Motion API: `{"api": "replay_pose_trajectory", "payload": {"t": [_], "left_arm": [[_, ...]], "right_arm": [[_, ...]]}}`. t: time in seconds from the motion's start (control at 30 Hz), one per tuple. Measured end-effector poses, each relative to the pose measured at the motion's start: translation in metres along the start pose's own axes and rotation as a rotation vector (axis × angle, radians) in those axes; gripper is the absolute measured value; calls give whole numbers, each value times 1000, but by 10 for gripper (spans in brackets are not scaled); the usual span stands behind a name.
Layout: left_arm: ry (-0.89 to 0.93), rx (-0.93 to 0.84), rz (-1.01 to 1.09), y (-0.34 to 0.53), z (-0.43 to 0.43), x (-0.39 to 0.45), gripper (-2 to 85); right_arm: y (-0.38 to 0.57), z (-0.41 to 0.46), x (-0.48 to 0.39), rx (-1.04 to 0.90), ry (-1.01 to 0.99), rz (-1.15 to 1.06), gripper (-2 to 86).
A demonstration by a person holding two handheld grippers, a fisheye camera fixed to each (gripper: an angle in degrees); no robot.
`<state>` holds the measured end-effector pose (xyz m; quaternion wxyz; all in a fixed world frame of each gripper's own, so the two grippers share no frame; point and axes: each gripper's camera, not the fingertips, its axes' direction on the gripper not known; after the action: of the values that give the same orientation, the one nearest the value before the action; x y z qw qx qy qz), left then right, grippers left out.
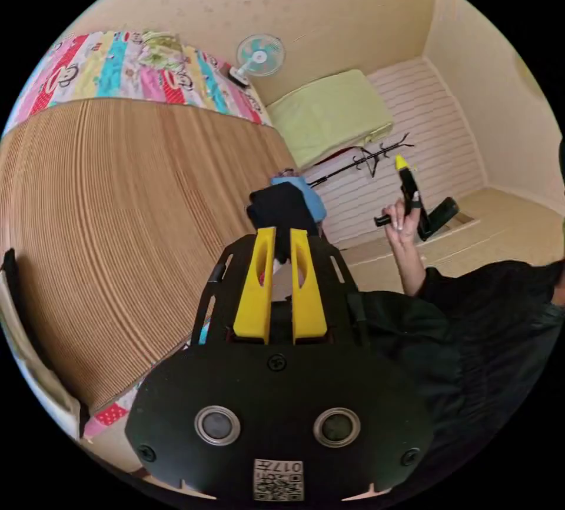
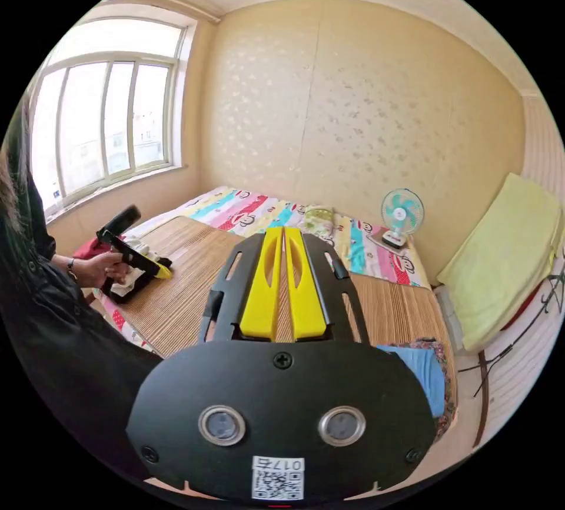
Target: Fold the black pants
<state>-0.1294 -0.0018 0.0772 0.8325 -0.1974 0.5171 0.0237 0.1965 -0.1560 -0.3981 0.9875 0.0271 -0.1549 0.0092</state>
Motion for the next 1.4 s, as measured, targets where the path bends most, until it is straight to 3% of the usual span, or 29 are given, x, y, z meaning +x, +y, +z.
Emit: {"api": "replay_pose_trajectory", "payload": {"t": [0.1, 0.2, 0.3, 0.43, 0.6, 0.67, 0.73, 0.83, 1.0, 1.1, 1.2, 1.4], "left_arm": [[-122, 14, 144, -1, 33, 51, 0], [-359, -50, 267, 6, 77, 91, -8], [-296, -49, 305, 18, 112, 104, -10], [-129, -6, 180, 36, 153, 91, -10], [-205, 94, 148, 70, 182, 97, -10], [-280, 141, 187, 88, 186, 109, -10], [-313, 196, 186, 102, 187, 113, -10], [-302, 297, 157, 121, 193, 110, -10], [-235, 307, 148, 126, 232, 96, -10], [-181, 307, 167, 120, 250, 95, -10], [-187, 306, 194, 118, 263, 95, -10], [-130, 259, 173, 115, 291, 71, -10]], "right_arm": [[61, 20, 77, -236, 41, 245, 12], [126, 42, 130, -397, 190, 369, 26], [186, 66, 179, -526, 205, 489, 57], [265, 108, 239, -671, 124, 740, 114], [308, 154, 255, -737, 85, 962, 87], [285, 169, 240, -733, 46, 906, 44], [232, 185, 202, -574, -319, 779, 24], [159, 211, 129, -428, -618, 642, 14], [70, 258, 8, -521, -840, 335, 18], [49, 239, -16, -512, -866, 177, 26], [56, 212, 13, -497, -829, 245, 52], [153, 132, 129, -506, -321, 642, 79]]}}
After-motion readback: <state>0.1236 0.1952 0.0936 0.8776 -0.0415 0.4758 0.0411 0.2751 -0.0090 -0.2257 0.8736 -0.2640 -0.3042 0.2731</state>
